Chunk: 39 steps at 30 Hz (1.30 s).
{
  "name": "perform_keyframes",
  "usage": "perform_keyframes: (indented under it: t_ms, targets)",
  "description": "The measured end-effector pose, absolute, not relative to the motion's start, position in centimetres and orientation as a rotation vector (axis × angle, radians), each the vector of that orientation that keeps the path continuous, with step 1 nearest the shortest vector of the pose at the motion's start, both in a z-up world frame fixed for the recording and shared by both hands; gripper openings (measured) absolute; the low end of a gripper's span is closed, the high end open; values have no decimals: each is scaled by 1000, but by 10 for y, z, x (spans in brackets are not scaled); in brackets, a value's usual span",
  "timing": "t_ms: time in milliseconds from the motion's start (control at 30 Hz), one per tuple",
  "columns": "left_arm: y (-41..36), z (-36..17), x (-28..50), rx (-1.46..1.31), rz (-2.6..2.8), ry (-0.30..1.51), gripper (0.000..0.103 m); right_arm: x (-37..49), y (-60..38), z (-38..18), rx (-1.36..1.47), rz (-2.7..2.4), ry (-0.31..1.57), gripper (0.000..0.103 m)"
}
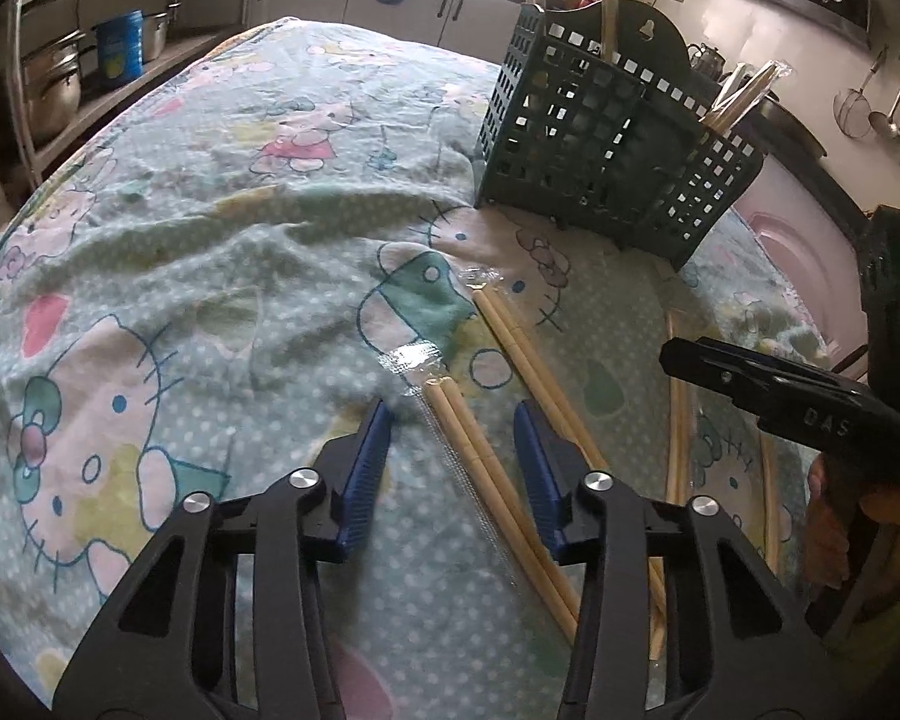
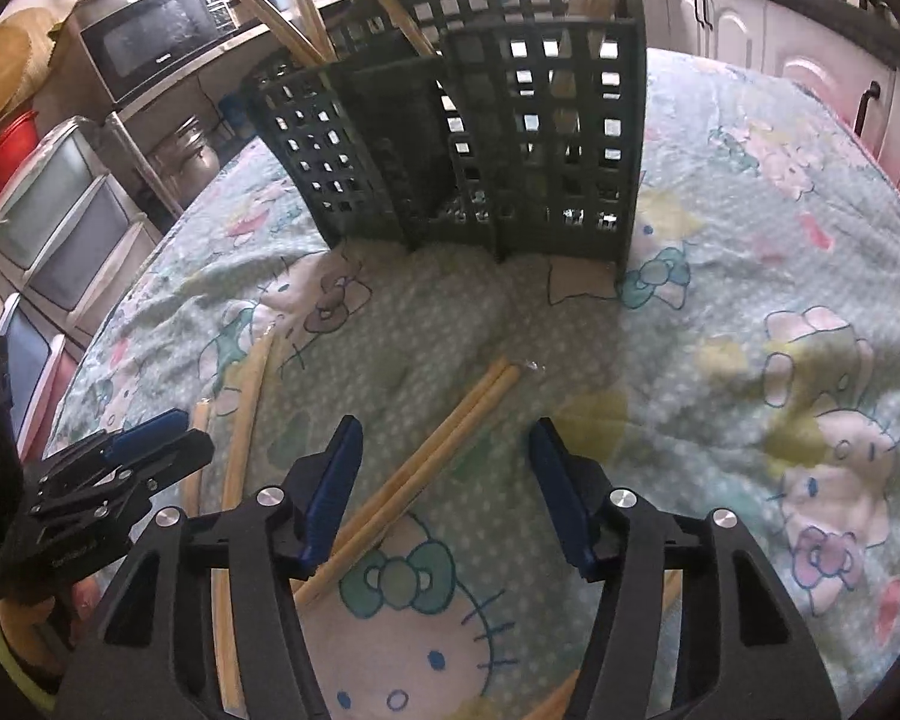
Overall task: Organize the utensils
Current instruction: 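Close the left tool on a chopstick while the right tool closes on another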
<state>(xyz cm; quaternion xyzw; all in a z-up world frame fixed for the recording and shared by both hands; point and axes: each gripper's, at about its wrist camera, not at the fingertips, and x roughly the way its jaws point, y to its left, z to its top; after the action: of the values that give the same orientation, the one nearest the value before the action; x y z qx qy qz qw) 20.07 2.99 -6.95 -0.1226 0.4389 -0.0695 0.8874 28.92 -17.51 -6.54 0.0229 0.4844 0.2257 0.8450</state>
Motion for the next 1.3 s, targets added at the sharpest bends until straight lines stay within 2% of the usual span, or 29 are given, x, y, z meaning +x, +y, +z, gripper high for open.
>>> perform_keyframes:
  t_ms: [167,267,333,467,500,533,767,967,1300]
  targets:
    - [37,-71,204,-277,-151,913,26,301,-170,-67,43,467,1012,51]
    - [38,-71,205,-276,-155,914,25,308,-169,-68,45,458,1010,43]
    - [39,-71,206,-276,-158,914,24,313,-168,-69,48,452,1007,30]
    - [41,-72,207,-282,-159,914,21,320,-170,-69,72,463,1000,21]
    - [41,-72,208,-285,-160,915,20,321,-170,-68,82,476,1000,14]
    - [41,-72,209,-286,-161,916,20,322,-170,-67,88,490,999,12]
    - [44,-71,212,-307,-172,931,14,315,-165,-49,85,535,953,9]
    - [51,-68,213,-383,-225,930,3,305,-164,-30,63,555,898,8]
    - [43,-40,207,-372,-262,866,2,288,-169,1,41,579,815,7]
